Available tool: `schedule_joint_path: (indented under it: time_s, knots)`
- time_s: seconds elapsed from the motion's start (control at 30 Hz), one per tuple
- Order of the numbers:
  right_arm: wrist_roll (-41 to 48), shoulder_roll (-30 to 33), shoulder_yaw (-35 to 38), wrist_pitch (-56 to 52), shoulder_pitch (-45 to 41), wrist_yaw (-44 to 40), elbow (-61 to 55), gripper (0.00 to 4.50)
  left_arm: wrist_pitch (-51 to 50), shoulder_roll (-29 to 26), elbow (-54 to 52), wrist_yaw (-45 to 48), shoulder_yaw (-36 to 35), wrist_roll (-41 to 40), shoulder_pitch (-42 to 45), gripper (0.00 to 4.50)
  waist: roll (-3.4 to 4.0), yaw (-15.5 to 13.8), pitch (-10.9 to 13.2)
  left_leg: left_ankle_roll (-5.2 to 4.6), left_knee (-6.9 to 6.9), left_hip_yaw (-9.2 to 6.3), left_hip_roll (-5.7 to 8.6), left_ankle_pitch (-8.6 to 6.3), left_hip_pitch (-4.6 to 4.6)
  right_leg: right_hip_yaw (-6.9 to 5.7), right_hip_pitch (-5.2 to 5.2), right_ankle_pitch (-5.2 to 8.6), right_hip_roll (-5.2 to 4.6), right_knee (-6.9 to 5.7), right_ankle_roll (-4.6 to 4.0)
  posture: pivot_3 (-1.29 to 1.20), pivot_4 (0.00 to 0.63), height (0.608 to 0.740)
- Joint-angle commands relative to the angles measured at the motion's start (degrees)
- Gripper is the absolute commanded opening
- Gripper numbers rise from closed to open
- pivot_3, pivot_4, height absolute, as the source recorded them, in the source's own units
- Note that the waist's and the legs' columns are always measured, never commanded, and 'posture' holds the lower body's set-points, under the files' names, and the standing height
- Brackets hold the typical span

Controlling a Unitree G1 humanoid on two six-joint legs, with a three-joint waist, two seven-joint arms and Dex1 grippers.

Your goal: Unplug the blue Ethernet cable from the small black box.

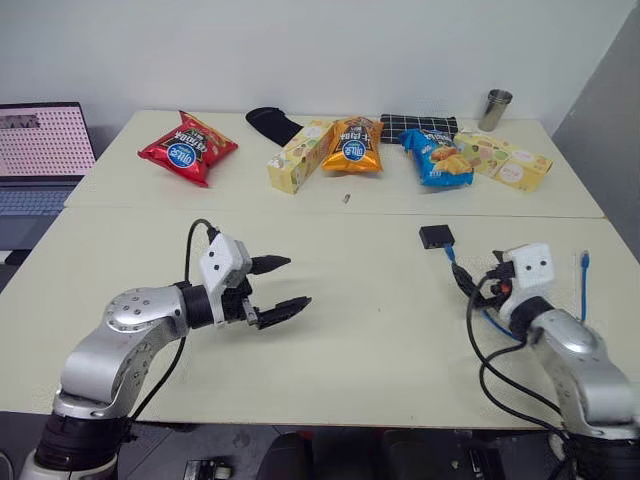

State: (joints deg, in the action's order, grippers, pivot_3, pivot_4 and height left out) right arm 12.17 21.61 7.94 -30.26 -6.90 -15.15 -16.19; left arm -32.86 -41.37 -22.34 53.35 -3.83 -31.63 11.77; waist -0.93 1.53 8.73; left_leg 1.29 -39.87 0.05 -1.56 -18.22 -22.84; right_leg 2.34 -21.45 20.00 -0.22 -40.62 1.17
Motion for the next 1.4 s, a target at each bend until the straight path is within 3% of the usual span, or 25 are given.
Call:
schedule_joint_path:
  time_s: [0.03,0.17,0.27,0.53,0.8,1.03,1.2,1.4]
  knots:
    - [-3.4,-2.5,-1.8,3.7,-3.7,3.3,5.8,4.45,-1.9,-0.5,-2.2,1.8,1.4,-2.6,2.8,4.50,0.00,0.0,0.0,0.00,0.00,0.01,0.00,0.00,0.00,0.00,0.00,0.00,0.00,0.00,0.00,0.00,0.150,0.740]
    - [-6.6,-5.1,-2.8,7.3,-7.8,6.6,14.3,4.45,-1.8,0.2,-1.7,2.4,3.7,-2.0,5.3,4.50,0.02,0.1,0.0,0.00,0.00,0.02,0.00,0.00,0.00,0.00,-0.02,0.00,0.00,0.00,0.00,0.00,0.150,0.740]
    - [-7.8,-5.8,-2.8,8.7,-9.1,7.8,16.9,4.01,-1.8,0.5,-1.3,2.1,4.5,-1.8,6.0,4.50,0.02,0.1,0.0,0.01,0.01,0.04,0.00,0.00,-0.02,0.02,-0.06,0.00,0.00,0.00,0.00,0.00,0.150,0.740]
    - [-8.6,-6.4,-3.6,9.2,-9.5,7.3,17.5,1.96,-1.3,1.2,-1.1,1.6,4.9,-1.6,5.2,4.50,0.02,0.1,0.0,0.00,0.00,0.03,-0.01,0.00,-0.01,0.02,-0.05,0.00,0.00,-0.02,0.00,0.00,0.150,0.740]
    - [-8.7,-5.3,-4.2,8.7,-10.9,5.2,17.8,0.22,-0.9,1.7,0.6,1.4,5.7,-0.6,5.5,4.50,0.03,0.1,0.0,0.00,0.00,0.03,-0.01,0.00,-0.01,0.02,-0.06,0.00,0.00,-0.03,0.00,0.00,0.150,0.740]
    - [-11.7,4.3,-11.3,15.4,-8.9,-7.3,10.2,0.11,-4.4,3.3,3.9,-1.0,4.0,-2.5,6.3,4.50,0.13,0.2,0.1,0.00,-0.02,0.03,-0.02,0.00,-0.04,0.02,-0.08,0.00,0.00,-0.02,0.00,0.00,0.150,0.740]
    - [-20.2,16.4,-19.4,42.6,-10.6,-18.2,8.1,0.11,-15.4,6.4,6.4,-3.8,0.1,-12.2,8.8,4.50,0.11,0.2,0.1,-0.01,-0.05,0.01,-0.02,0.00,-0.07,0.00,-0.10,0.00,0.02,-0.01,0.00,0.00,0.150,0.740]
    - [-22.8,18.7,-22.3,61.0,-15.4,-20.6,11.9,0.11,-23.2,7.5,6.7,-4.2,-2.1,-20.0,10.0,4.50,0.07,0.3,0.1,0.00,-0.09,0.00,-0.04,0.00,-0.04,-0.02,-0.05,0.00,0.03,-0.03,0.00,0.00,0.150,0.740]
